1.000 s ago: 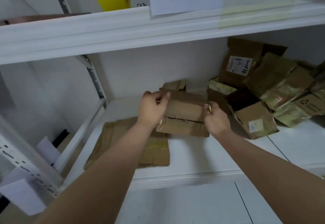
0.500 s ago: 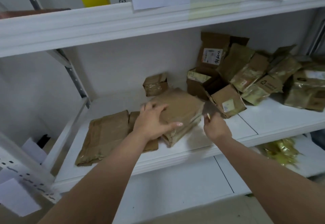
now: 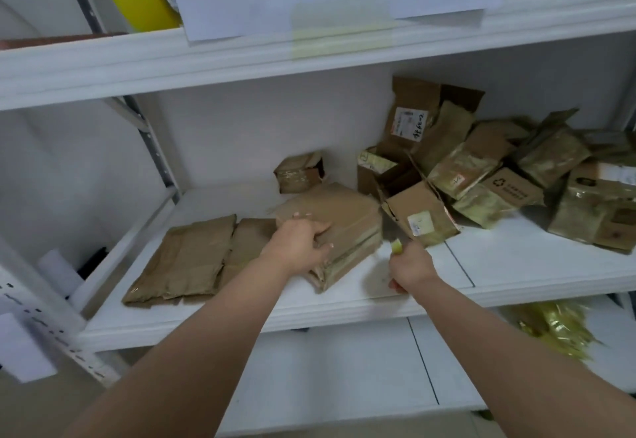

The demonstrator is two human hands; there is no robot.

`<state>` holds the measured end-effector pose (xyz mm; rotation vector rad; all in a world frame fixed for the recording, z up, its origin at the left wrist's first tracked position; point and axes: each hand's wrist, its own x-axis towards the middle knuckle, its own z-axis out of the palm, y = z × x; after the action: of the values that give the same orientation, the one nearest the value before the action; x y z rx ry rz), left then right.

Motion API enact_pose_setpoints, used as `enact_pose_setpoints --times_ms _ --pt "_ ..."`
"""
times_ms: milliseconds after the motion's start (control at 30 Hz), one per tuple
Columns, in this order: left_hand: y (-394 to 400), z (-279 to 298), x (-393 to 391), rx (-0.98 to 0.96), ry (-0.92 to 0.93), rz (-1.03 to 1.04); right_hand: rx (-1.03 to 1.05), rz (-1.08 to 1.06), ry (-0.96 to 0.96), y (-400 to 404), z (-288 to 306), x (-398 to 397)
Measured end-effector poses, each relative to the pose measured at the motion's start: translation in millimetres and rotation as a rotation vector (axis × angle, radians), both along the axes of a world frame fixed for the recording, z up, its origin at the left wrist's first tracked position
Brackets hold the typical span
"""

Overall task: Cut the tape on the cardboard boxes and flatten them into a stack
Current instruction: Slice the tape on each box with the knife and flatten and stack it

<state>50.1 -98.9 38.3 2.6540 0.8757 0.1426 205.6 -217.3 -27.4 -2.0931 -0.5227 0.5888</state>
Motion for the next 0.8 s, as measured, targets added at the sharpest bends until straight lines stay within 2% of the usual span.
enact_pose_setpoints --times_ms 133,433,533,600,800 --pt "-31.5 -3.8 14.4 0.067 0.090 0.029 0.022 0.001 -0.007 -13.2 -3.2 25.3" --pt "-80.9 -6.4 47.0 0.211 0.120 0.127 0.052 -0.025 -0.122 -23.3 2.2 80.8" --pt "-93.6 -6.2 60.7 0.335 0.164 0.131 0.102 -0.112 -0.034 -25.5 -3.2 98.2" --pt "-95.1 -2.0 63.1 0.380 0.220 0.134 0.119 -0.095 0.044 -27.6 -10.3 101.5" --pt "-72.8 7.0 53.9 0.279 0.375 0.029 0.177 -0.003 0.200 -19.5 -24.9 96.2"
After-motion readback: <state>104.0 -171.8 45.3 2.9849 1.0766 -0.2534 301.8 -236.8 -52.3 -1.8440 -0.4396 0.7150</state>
